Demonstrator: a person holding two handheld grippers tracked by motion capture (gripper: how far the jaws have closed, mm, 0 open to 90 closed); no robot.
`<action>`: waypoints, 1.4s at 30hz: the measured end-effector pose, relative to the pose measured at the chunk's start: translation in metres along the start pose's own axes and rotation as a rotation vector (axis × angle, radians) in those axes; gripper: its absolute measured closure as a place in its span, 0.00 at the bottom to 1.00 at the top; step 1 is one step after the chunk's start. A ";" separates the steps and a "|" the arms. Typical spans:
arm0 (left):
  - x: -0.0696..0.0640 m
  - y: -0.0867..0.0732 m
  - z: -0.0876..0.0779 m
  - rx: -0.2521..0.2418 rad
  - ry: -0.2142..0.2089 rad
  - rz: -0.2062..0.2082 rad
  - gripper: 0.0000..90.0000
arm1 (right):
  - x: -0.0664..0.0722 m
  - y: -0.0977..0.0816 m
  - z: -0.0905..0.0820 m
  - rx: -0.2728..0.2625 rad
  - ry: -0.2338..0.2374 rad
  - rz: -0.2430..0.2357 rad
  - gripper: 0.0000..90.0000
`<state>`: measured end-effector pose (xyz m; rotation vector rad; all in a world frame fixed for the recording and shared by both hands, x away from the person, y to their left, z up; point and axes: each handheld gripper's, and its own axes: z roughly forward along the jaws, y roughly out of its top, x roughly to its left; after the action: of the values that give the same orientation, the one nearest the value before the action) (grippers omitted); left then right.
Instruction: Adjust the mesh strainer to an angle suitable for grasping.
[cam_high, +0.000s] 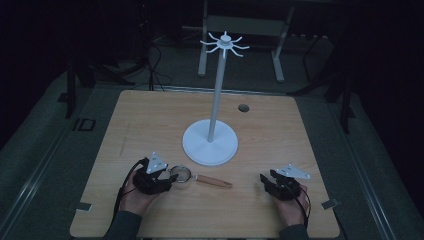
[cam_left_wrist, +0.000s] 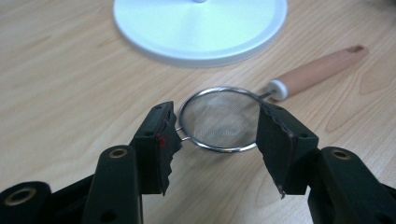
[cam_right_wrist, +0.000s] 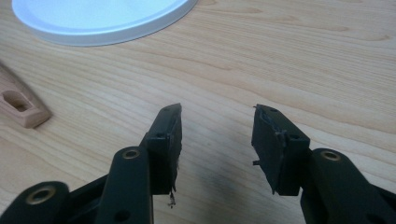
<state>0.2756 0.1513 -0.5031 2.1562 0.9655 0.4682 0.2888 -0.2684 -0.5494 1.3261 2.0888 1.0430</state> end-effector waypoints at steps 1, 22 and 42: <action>-0.001 0.003 0.001 -0.001 -0.007 0.012 0.53 | -0.001 0.000 0.000 -0.003 -0.002 0.002 0.58; -0.008 0.036 0.025 0.072 -0.092 0.169 0.53 | -0.009 -0.004 0.000 0.002 -0.027 0.036 0.57; -0.009 0.055 0.039 0.128 -0.158 0.258 0.55 | -0.014 -0.005 -0.001 -0.002 -0.039 0.055 0.56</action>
<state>0.3190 0.1012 -0.4896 2.4073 0.6488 0.3582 0.2912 -0.2831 -0.5529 1.3990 2.0326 1.0330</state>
